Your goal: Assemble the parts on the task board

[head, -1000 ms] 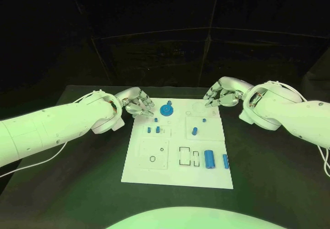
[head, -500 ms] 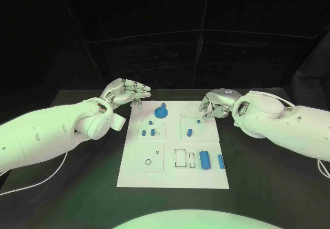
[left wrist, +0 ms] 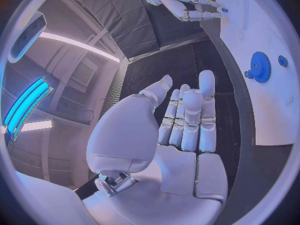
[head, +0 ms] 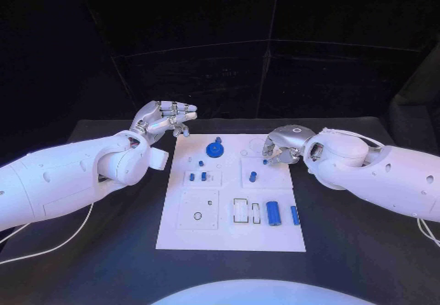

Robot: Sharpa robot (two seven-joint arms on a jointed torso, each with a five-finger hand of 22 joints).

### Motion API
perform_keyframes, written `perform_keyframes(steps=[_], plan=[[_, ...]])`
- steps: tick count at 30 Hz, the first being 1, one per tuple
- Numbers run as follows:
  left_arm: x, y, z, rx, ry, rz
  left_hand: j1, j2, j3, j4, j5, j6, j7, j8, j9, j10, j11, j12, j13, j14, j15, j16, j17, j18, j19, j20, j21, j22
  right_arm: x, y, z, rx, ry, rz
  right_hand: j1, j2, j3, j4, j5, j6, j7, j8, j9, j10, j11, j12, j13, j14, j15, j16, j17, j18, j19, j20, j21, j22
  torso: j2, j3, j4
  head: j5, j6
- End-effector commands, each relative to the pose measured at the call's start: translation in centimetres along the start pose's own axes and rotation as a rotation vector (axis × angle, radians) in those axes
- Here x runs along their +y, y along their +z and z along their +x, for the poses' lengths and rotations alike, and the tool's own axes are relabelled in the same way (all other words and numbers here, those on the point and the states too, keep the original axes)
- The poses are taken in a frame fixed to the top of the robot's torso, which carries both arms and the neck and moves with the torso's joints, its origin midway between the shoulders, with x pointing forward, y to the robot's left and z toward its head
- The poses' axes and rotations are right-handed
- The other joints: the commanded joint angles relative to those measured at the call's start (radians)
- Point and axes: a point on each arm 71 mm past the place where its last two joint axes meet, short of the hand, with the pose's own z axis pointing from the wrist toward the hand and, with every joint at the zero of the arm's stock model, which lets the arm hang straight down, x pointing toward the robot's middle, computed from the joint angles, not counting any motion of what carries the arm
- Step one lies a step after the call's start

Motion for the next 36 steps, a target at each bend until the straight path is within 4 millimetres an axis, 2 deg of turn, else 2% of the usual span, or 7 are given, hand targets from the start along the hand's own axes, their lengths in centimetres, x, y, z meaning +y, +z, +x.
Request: perform_keyframes(steps=[1,17,23,27,33,34,36], plan=[[-0.3,0.0,0.1,-0.006,-0.042,0.031,0.006,0.004,0.005,-0.001,0.003,-0.001,0.001,0.003,-0.001,-0.001,0.002,0.007,0.001,-0.007,-0.002,-0.003,-0.001,0.006,-0.006,0.000,-0.003,-0.002,0.3,0.2,0.2,0.020,-0.024,-0.016,0.011,0.003,0.014,-0.003,-0.010,0.004,0.002,-0.008,-0.001,0.007,0.003,-0.010,-0.012,0.027,0.005,-0.004,-0.002,0.008,0.001,0.003,0.004,0.002,0.000,-0.0005,0.0008,-0.001,-0.001],[-0.3,0.0,0.3,0.007,-0.050,0.027,0.006,0.007,0.006,-0.001,0.003,0.002,0.001,0.005,0.000,-0.001,0.002,0.010,0.002,-0.010,-0.002,-0.006,-0.009,0.006,-0.006,0.000,-0.005,-0.003,0.7,0.6,1.4,0.078,-0.009,-0.028,0.026,0.010,0.099,-0.023,-0.040,0.033,-0.002,-0.012,0.001,0.052,-0.003,-0.029,-0.068,0.027,-0.001,0.000,-0.005,0.006,0.007,0.000,0.015,0.018,0.000,0.0001,0.0003,-0.001,-0.006],[-0.3,0.0,0.3,0.008,-0.050,0.024,0.007,0.007,0.006,-0.001,0.003,0.002,0.001,0.005,0.000,-0.001,0.002,0.011,0.002,-0.010,-0.002,-0.006,-0.009,0.006,-0.006,0.000,-0.005,-0.003,0.8,0.8,1.7,0.089,-0.007,-0.027,0.018,0.001,0.152,-0.034,-0.045,0.043,-0.004,-0.014,0.000,0.070,-0.004,-0.039,-0.091,0.026,-0.003,0.001,-0.009,0.004,0.011,-0.002,0.021,0.027,0.000,0.0006,0.0003,0.000,-0.008],[-0.2,0.0,0.3,0.007,-0.050,0.022,0.007,0.007,0.006,-0.001,0.003,0.002,0.001,0.005,0.000,-0.001,0.002,0.011,0.002,-0.011,-0.002,-0.006,-0.009,0.006,-0.006,0.000,-0.005,-0.003,0.8,0.9,1.9,0.089,-0.006,-0.024,0.000,-0.011,0.222,-0.047,-0.047,0.051,-0.004,-0.015,0.000,0.085,-0.004,-0.049,-0.108,0.026,-0.004,0.003,-0.011,0.004,0.012,-0.003,0.024,0.031,0.001,0.0006,0.0003,0.000,-0.007],[-0.2,0.0,0.2,0.006,-0.050,0.019,0.007,0.007,0.007,-0.002,0.003,0.002,0.002,0.005,0.000,-0.001,0.002,0.011,0.002,-0.011,-0.002,-0.006,-0.009,0.006,-0.005,0.000,-0.005,-0.003,0.7,0.9,1.7,0.056,-0.008,-0.015,0.004,-0.010,0.326,-0.080,-0.079,0.068,-0.006,-0.013,0.001,0.108,-0.008,-0.049,-0.108,0.027,-0.008,0.008,-0.010,0.001,0.019,-0.007,0.036,0.050,0.000,0.0003,0.0002,-0.001,-0.010],[-0.2,0.0,0.2,0.006,-0.049,0.019,0.007,0.007,0.007,-0.002,0.003,0.002,0.002,0.005,0.000,-0.001,0.002,0.011,0.002,-0.011,-0.002,-0.006,-0.009,0.006,-0.005,0.000,-0.005,-0.003,0.7,0.9,1.7,0.050,-0.008,-0.015,-0.033,-0.026,0.396,-0.090,-0.087,0.076,-0.001,-0.015,0.001,0.116,-0.005,-0.053,-0.108,0.028,-0.008,0.009,-0.015,0.000,0.021,-0.009,0.041,0.056,0.000,0.0004,0.0001,-0.001,-0.009],[-0.2,0.0,0.2,0.005,-0.049,0.018,0.007,0.007,0.007,-0.002,0.003,0.002,0.002,0.005,0.000,-0.001,0.002,0.011,0.002,-0.011,-0.002,-0.006,-0.009,0.006,-0.005,0.000,-0.005,-0.003,0.8,0.9,1.6,0.037,-0.007,-0.015,-0.051,-0.041,0.448,-0.105,-0.088,0.083,-0.007,-0.014,0.002,0.125,-0.009,-0.053,-0.107,0.027,-0.010,0.007,-0.022,-0.001,0.023,-0.009,0.046,0.064,0.000,0.0004,0.0002,-0.001,-0.009]])
